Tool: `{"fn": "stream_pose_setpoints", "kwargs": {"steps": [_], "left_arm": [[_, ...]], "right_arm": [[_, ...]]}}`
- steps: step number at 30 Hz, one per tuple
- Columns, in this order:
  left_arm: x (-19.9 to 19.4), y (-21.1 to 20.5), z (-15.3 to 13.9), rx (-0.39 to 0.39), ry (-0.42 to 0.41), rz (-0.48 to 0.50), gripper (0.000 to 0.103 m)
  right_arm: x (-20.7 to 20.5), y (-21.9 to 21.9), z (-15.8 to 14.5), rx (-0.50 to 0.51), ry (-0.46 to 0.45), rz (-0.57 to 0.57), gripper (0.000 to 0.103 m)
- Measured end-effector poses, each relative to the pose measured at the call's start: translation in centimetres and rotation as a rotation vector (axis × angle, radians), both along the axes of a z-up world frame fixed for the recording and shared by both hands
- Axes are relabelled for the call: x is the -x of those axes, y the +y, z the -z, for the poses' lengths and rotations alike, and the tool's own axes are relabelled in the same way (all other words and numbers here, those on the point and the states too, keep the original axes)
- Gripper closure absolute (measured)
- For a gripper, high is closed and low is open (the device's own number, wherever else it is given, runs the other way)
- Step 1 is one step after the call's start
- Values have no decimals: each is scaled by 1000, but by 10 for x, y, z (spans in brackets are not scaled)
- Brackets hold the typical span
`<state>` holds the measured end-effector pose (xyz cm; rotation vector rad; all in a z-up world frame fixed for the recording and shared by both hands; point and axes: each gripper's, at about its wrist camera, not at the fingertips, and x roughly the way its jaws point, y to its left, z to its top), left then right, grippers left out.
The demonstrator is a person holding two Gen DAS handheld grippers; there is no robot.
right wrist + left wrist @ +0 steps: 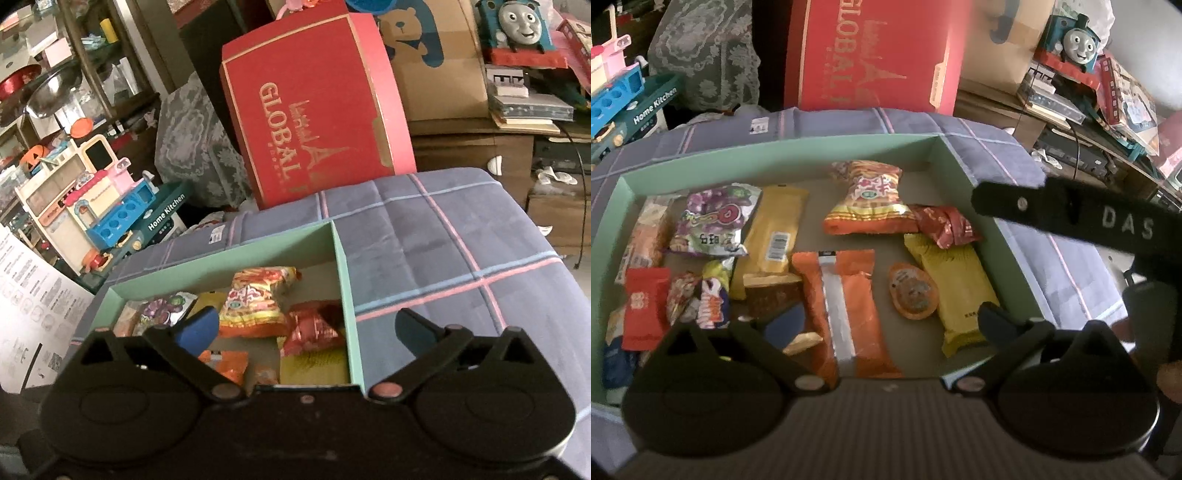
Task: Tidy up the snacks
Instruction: 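Carry both snacks into the green box and open both tools, then move both tools back over the pink patterned packs on the tablecloth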
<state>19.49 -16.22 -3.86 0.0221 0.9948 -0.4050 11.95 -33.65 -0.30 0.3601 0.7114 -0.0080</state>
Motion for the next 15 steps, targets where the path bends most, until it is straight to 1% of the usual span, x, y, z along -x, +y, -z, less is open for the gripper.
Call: {"fn": "stream_pose_setpoints", "kwargs": {"steps": [11,15], "left_arm": [[43,17,-5,-10,10,-5,0],[60,27,-4,-17,14,-10,0]], "right_arm": [[48,7,-11,4,17,8,0],[63,7,-12,-9,24,11,0]]}}
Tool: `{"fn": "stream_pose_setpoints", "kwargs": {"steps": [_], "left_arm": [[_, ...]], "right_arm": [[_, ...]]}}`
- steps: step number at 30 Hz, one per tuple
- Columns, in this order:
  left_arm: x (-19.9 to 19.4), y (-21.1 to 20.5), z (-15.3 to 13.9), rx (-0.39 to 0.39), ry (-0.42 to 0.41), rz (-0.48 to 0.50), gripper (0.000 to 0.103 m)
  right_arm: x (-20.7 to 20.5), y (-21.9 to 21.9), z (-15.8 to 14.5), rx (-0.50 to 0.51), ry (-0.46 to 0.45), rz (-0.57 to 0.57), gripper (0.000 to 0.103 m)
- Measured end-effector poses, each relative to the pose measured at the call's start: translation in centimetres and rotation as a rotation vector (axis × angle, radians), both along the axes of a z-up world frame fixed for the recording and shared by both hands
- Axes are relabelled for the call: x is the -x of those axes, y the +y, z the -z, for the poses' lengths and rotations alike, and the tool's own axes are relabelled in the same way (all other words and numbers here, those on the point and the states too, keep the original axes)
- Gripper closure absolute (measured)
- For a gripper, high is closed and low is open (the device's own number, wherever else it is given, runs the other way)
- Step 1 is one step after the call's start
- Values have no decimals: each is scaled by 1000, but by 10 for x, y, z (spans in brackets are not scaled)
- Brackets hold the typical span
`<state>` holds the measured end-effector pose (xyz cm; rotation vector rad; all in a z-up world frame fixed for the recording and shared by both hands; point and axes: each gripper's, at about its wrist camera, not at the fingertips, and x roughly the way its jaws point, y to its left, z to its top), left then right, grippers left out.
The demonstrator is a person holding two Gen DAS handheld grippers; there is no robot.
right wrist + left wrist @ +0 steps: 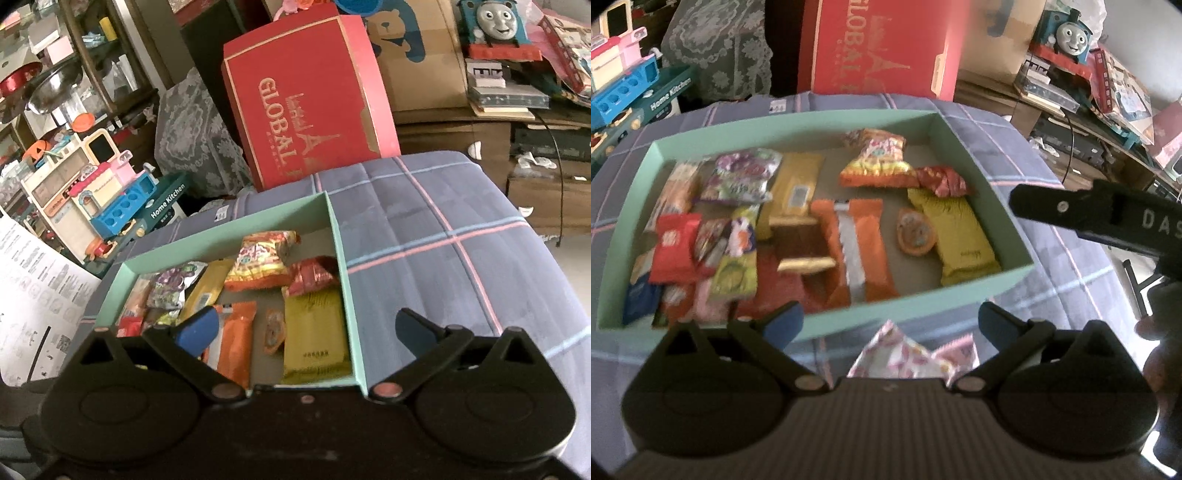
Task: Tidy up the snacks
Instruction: 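Move both tools back over the pink patterned packs on the tablecloth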
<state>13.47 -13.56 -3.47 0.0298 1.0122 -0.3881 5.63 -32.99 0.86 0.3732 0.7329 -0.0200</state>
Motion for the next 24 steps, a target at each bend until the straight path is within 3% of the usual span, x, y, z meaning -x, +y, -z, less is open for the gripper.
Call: {"fn": "stream_pose_setpoints", "kwargs": {"steps": [13,24], "left_arm": [[32,23,34,-78,78,-10,0],[39,1,53,-127,91,47,0]], "right_arm": [[45,1,39,-98,120,11,0],[60,3,71,-182,184,40,0]]}}
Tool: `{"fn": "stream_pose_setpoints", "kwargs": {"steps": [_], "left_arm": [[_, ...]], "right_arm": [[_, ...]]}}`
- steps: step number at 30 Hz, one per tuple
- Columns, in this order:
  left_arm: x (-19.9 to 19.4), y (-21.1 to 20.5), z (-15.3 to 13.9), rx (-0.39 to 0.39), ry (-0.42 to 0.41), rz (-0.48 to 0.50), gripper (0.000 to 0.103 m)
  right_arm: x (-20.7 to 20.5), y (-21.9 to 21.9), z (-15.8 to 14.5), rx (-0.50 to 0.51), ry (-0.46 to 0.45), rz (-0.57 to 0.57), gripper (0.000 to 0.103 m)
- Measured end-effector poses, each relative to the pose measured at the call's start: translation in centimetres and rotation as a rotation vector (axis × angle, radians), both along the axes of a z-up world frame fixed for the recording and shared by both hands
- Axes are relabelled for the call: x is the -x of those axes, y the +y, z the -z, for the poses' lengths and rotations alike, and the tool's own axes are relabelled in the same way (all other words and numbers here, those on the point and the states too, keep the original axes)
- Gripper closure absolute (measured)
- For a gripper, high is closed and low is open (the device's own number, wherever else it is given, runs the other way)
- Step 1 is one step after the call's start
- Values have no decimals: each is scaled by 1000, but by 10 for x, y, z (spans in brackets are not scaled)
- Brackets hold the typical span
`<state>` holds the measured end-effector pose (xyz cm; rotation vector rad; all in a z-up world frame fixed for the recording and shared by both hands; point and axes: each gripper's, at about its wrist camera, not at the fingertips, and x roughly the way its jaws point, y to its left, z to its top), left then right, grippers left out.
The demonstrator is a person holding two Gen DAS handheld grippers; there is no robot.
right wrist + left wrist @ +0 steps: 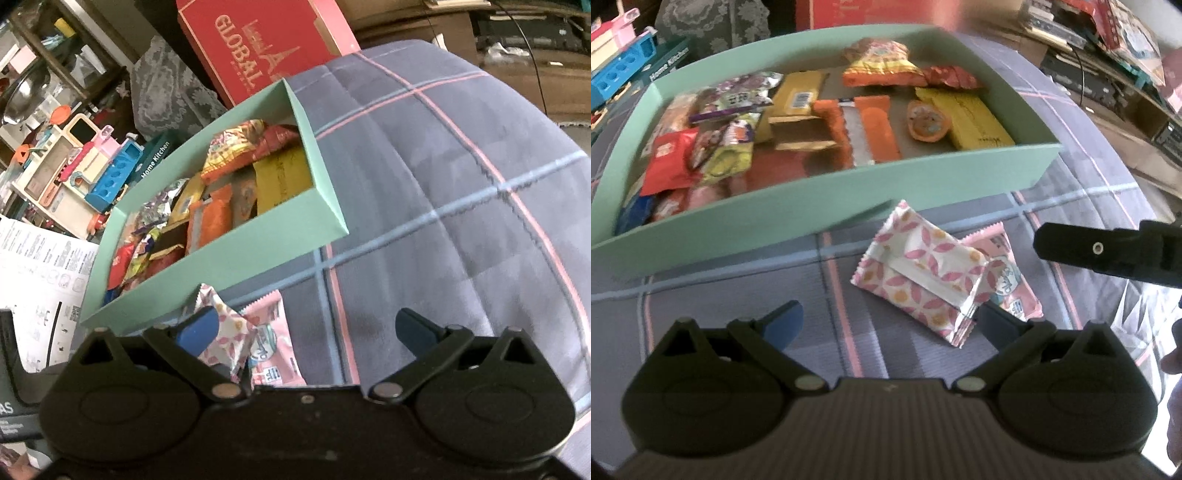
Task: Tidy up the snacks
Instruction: 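Move both tools back over the pink patterned packs on the tablecloth, then grasp the large pink-patterned pack with the left tool while the right tool grasps the small pink candy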
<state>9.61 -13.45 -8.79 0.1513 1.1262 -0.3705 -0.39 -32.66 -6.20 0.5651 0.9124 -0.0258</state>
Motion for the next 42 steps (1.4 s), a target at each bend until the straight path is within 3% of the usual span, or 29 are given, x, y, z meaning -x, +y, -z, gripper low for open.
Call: {"fn": "stream_pose_setpoints", "kwargs": {"steps": [8,18,24,27,30,32,34,42], "left_arm": [[1,1,6,-37,-28,8,0],[-11,51,9,-29,-42,-129,0],[-22,87,12,-35,-40,-247,0],[-23,99,10,-17,-38,-277,0],[-23,104,9,-4,-32,-285,0],[-23,103,8,8,-25,-284,0],[-23,102,7,23,-17,-281,0],[-21,72,-4,60,-19,-219,0]], "right_arm": [[-3,9,3,18,8,-21,0],[-10,39,2,89,17,-103,0],[-13,54,0,151,15,-141,17],[-15,65,0,234,14,-180,28],[-17,78,1,341,8,-228,43],[-17,86,1,420,0,-253,63],[-17,87,2,447,-6,-258,70],[-6,68,2,419,-21,-210,70]]}}
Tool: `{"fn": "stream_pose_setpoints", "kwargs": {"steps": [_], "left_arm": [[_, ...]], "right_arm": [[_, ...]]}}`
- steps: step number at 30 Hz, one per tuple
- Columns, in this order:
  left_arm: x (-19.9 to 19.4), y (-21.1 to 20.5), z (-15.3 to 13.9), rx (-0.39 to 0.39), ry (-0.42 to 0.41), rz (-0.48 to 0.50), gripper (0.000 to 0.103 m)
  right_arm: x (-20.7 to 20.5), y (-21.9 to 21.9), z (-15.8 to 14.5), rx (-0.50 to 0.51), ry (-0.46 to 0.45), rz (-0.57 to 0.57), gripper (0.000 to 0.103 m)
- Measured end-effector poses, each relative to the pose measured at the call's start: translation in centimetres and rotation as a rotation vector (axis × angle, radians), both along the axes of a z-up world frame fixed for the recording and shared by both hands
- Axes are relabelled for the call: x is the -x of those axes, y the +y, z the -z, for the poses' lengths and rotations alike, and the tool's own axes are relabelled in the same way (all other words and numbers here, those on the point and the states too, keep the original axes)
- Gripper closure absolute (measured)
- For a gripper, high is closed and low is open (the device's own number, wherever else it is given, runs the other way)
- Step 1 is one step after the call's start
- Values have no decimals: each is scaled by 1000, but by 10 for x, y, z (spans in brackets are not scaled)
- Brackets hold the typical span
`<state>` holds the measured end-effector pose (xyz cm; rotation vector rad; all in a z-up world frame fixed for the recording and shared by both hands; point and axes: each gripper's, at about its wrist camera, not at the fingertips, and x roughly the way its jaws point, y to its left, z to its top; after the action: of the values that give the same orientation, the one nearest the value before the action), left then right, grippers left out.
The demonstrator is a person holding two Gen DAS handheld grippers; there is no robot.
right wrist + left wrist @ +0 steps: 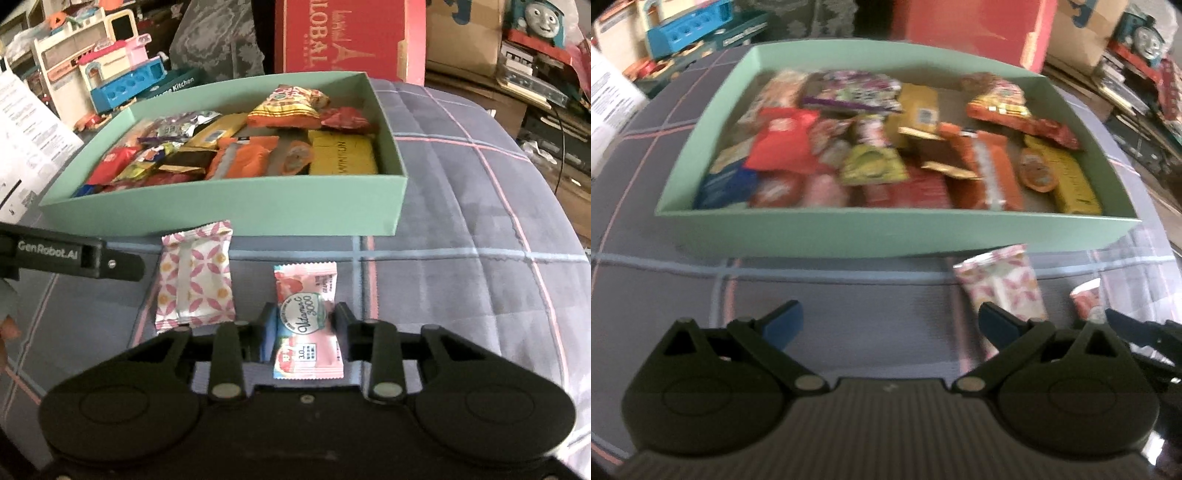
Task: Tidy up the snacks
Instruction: 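Grasp the large pink-patterned pack with the left tool while the right tool grasps the small pink candy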
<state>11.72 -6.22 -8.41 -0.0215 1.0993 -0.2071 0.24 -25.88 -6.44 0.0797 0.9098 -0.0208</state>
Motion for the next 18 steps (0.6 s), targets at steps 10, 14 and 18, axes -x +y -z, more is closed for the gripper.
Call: {"fn": "stream_pose_setpoints", "kwargs": {"steps": [10,14,18], "left_arm": [[-9,-66,6,-1,41,98,0],[-3,-85,11,-48,17,143,2],[9,-86,10,-105,-45,178,26]], "right_arm": [[33,-41,-5,-124,-13,126,71],[38,-52,-5,-172,-17,149,71],[39,-53,-4,-191,-29,151,71]]}}
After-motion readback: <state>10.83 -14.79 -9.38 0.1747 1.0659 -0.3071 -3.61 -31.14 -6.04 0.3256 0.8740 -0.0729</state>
